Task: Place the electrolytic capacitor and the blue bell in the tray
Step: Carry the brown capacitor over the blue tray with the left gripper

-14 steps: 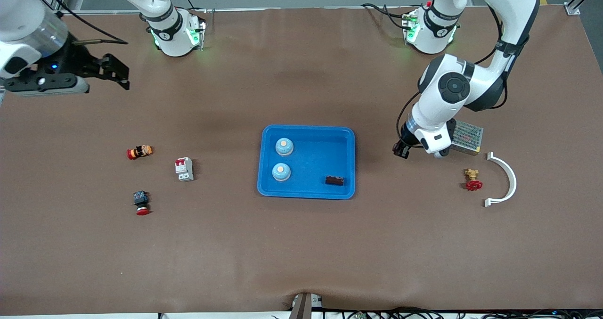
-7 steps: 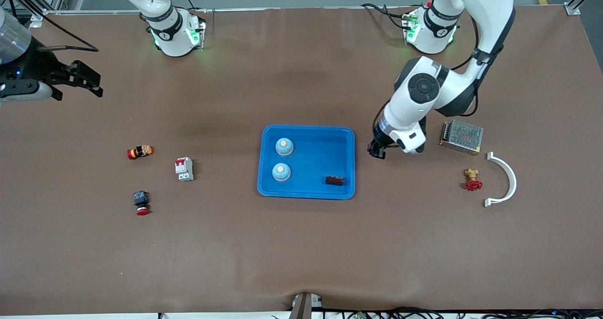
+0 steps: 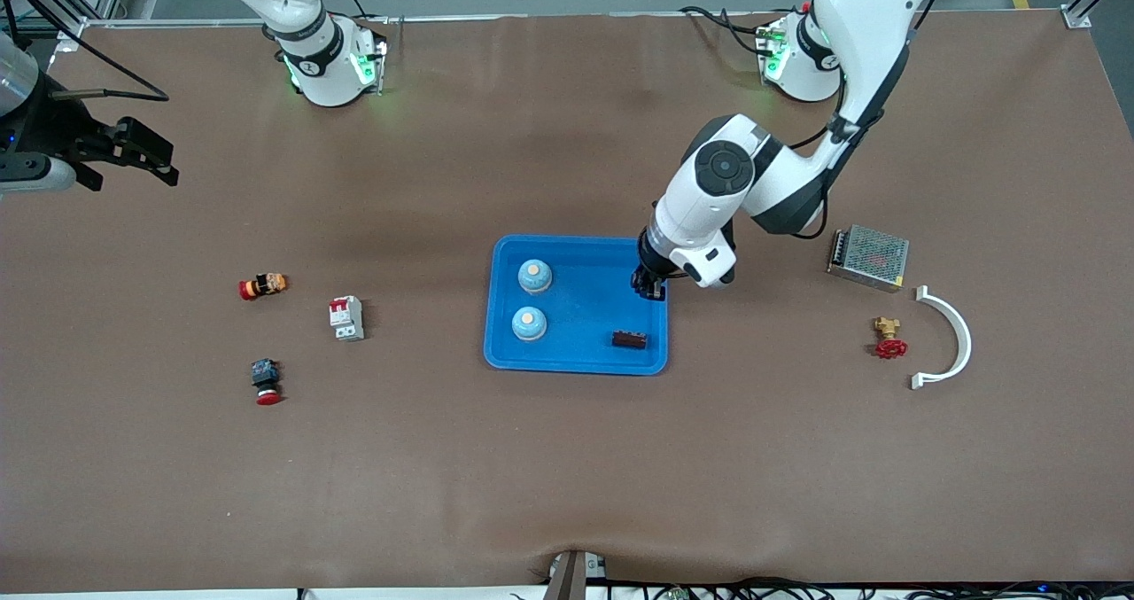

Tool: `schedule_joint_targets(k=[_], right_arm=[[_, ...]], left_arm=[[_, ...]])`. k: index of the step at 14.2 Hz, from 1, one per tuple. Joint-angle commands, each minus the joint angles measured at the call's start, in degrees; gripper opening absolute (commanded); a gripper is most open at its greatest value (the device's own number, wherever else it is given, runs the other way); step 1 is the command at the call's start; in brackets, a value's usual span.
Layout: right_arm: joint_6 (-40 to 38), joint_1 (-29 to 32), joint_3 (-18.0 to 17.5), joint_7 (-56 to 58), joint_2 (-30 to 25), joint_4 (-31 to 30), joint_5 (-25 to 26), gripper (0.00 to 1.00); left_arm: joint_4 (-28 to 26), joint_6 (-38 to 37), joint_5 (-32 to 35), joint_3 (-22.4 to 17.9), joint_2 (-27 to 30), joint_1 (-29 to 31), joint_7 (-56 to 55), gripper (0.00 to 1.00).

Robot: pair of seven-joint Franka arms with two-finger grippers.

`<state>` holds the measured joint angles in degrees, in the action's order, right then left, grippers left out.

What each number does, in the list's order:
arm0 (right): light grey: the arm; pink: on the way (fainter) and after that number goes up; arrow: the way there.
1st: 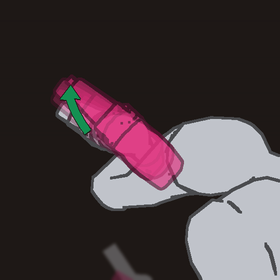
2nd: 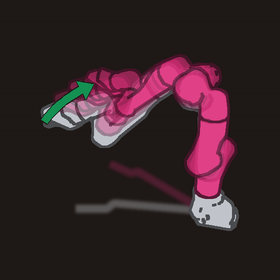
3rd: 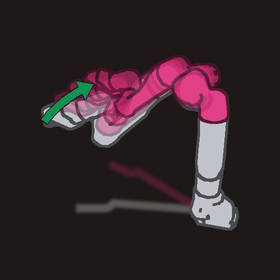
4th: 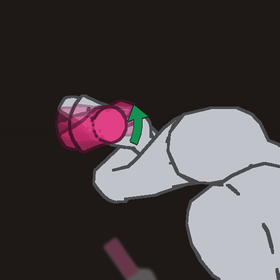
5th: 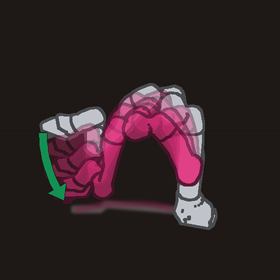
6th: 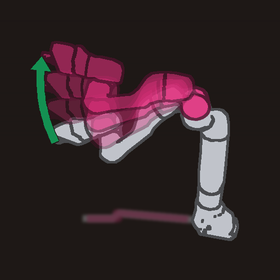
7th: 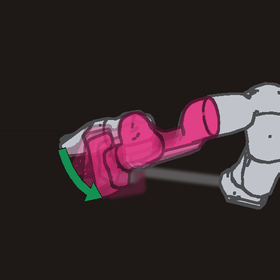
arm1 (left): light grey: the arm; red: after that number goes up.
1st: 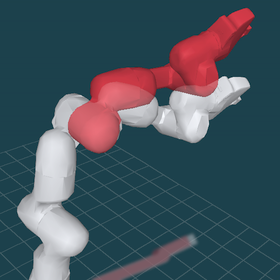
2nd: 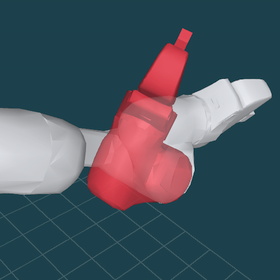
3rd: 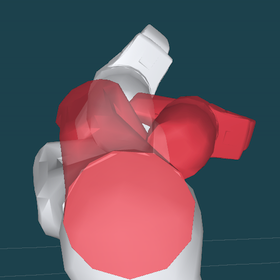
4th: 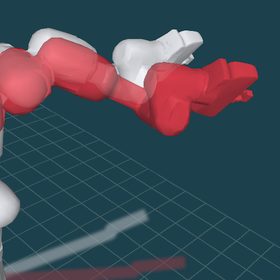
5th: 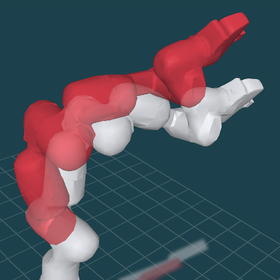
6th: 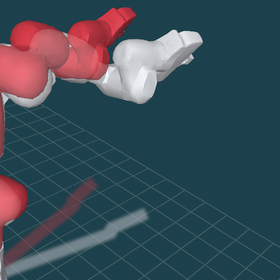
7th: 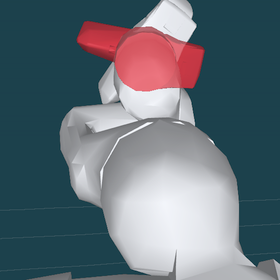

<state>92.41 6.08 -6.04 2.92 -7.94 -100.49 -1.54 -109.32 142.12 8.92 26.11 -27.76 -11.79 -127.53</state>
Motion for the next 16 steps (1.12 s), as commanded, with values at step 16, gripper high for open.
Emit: schedule_joint_targets(k=[16], right_arm=[[-1.44,1.57,-0.72,0.07,1.88,2.76,-0.22,1.00]], left_arm=[[9.03,-1.14,15.08,-4.49,-12.32,-6.05,-13.44,0.00]])
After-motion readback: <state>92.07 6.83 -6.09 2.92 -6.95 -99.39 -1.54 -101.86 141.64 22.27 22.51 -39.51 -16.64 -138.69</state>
